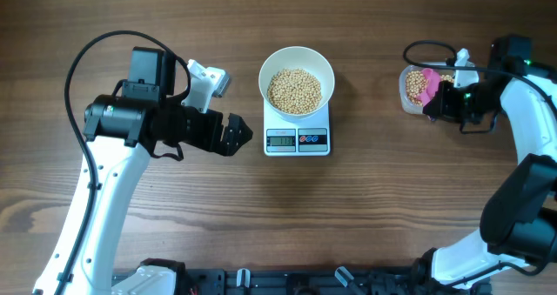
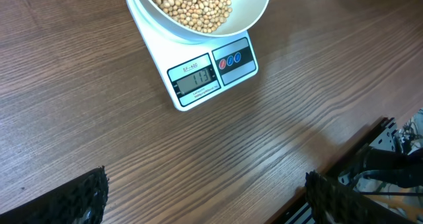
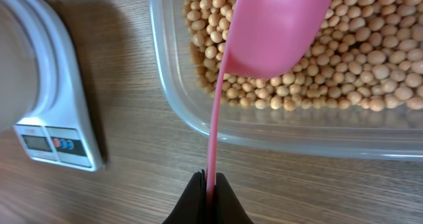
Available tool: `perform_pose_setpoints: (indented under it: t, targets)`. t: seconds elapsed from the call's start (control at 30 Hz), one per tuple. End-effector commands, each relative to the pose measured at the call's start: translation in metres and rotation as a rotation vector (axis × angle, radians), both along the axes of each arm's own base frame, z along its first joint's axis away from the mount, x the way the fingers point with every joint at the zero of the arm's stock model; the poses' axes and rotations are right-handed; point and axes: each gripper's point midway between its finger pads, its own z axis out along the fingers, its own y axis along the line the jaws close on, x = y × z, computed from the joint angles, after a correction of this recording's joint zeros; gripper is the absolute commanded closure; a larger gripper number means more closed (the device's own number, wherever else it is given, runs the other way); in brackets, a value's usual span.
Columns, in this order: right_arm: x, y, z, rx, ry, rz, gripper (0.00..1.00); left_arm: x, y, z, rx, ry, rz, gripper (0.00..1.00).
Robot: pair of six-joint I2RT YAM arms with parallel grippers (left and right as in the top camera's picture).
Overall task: Scoop item into bowl and weigh 150g on scale
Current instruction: 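Lift the filled scoop out of the tub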
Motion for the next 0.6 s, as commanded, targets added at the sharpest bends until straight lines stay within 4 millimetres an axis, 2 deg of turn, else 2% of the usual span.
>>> perform_pose_setpoints:
  t: [0.0,0.23,0.37,0.57]
  targets:
    - [-0.001,0.013,0.000,0.098,0.006,0.002,0.96,-0.002,-0.004,0.008,-0.016,-0.029,-0.028,0.00]
    - [-0.007,0.015,-0.006,0.124,0.023,-0.006,0.96,-0.002,-0.004,0.008,-0.016,-0.029,-0.028,0.00]
    - [-0.015,0.010,-0.015,0.138,0.048,-0.045,0.96,-0.002,-0.004,0.008,-0.016,-0.029,-0.028,0.00]
    - [-0.008,0.004,-0.005,0.234,-0.004,-0.094,0.96,-0.002,-0.004,0.008,-0.016,-0.029,-0.028,0.00]
